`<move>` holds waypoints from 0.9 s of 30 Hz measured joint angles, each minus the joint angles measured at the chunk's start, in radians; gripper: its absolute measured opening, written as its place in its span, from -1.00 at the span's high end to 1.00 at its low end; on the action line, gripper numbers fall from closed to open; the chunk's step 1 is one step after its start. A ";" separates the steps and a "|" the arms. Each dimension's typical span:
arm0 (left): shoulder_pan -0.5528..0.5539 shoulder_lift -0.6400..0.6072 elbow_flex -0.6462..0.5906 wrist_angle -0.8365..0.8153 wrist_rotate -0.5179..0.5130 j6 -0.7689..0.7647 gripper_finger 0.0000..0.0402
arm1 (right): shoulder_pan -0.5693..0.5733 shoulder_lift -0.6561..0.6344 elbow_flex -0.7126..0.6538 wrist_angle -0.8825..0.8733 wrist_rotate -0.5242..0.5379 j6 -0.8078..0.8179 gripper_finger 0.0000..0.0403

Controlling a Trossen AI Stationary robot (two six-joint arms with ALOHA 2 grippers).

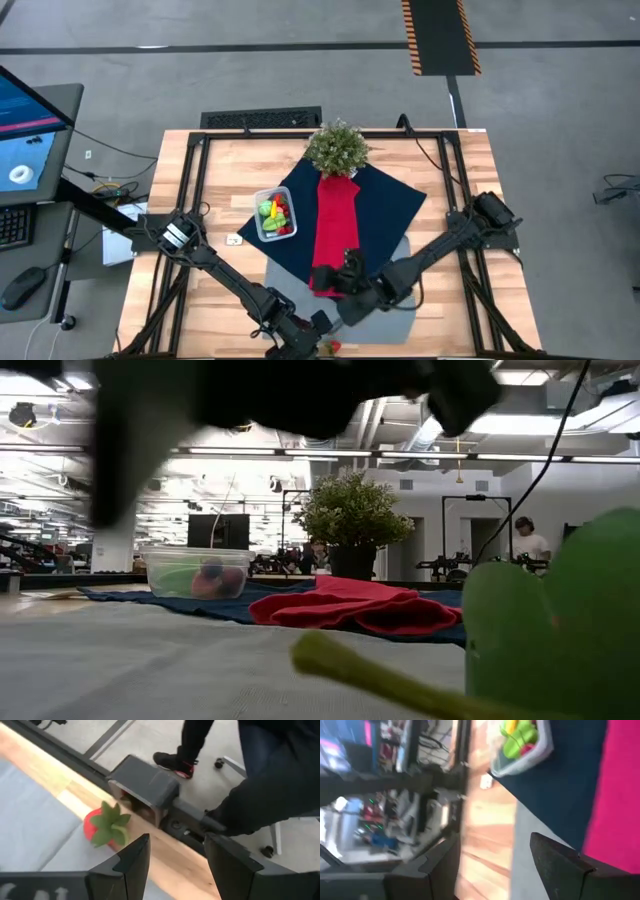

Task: Pick and placing Produce into tupperware
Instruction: Put the red strawberry into the transparent bin

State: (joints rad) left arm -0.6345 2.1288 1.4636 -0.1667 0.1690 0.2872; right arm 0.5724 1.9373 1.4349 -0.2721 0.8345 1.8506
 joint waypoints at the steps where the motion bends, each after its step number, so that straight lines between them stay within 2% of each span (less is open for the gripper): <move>1: 0.005 0.000 -0.012 0.022 0.000 -0.001 0.10 | -0.015 0.000 0.000 0.021 0.000 0.000 -0.31; 6: 0.020 0.000 -0.028 0.079 -0.020 0.024 0.10 | -0.089 0.000 0.000 0.080 -0.001 -0.001 -0.31; 10: 0.023 0.000 -0.028 0.111 -0.024 0.030 0.10 | -0.144 0.000 0.000 0.079 -0.032 -0.072 -0.31; 19: 0.028 0.000 -0.028 0.140 -0.040 0.038 0.10 | -0.256 0.000 0.000 0.079 -0.240 -0.131 -0.31; 27: 0.054 0.043 -0.025 0.162 0.008 -0.022 0.10 | -0.334 0.000 0.000 0.078 -0.261 -0.132 -0.31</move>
State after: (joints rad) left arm -0.5806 2.1720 1.4383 -0.0050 0.1765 0.2651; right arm 0.2384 1.9377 1.4349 -0.1943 0.5732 1.7187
